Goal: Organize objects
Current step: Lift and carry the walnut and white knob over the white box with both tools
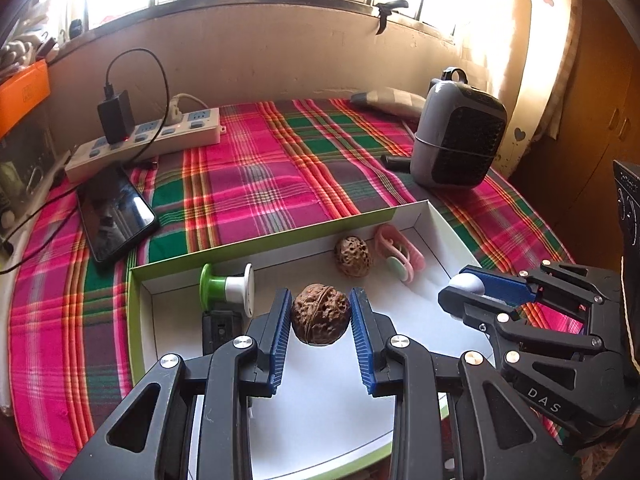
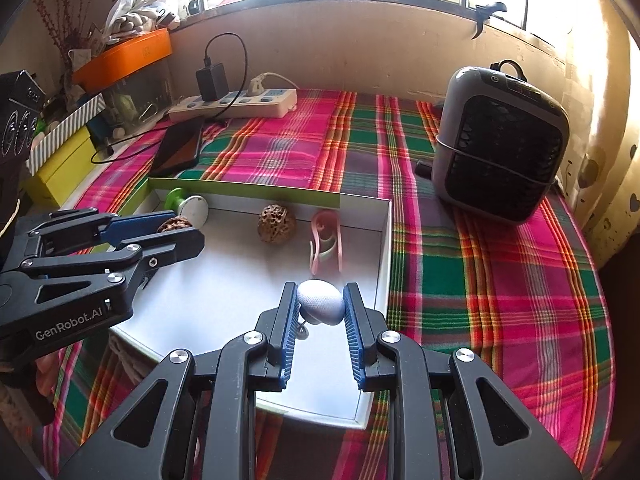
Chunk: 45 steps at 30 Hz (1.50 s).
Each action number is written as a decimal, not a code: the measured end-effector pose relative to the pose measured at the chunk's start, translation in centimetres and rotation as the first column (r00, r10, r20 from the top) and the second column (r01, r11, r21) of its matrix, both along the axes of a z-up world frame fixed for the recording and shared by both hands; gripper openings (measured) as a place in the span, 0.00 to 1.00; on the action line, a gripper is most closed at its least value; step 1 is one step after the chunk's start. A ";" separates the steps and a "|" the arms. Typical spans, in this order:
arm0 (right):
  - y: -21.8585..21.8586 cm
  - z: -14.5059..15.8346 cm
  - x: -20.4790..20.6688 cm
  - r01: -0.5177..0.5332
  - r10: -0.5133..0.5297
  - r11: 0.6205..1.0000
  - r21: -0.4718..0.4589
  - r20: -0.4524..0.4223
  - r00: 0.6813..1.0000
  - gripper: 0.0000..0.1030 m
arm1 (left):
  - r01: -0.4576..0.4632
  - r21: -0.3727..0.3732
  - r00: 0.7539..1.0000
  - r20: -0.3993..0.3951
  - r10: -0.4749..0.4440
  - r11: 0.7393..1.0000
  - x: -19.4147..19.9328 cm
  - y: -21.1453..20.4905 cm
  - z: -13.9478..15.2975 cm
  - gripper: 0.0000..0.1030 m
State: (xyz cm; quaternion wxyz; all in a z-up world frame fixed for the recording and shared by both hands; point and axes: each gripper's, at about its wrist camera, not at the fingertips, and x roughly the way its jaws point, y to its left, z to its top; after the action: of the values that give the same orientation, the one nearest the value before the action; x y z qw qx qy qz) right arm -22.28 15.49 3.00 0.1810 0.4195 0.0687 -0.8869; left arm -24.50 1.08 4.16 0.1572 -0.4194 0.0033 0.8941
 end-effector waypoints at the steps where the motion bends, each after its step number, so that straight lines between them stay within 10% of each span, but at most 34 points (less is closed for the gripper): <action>1: -0.1 -0.2 -0.2 -0.001 0.001 1.000 0.003 0.006 1.000 0.23 | 0.000 -0.003 1.000 0.005 0.000 1.000 -0.3 0.0 -0.1 0.27; 45: -1.8 -1.9 -2.1 -0.020 0.020 0.998 0.062 0.003 1.000 0.23 | -0.001 -0.093 0.998 0.063 0.007 0.996 -4.0 0.9 -2.5 0.27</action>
State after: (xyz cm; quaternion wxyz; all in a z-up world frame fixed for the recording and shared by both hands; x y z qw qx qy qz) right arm -24.42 13.73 1.06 0.1769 0.4253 0.1002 -0.8819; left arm -28.45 1.96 1.69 0.1360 -0.4541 0.0390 0.8796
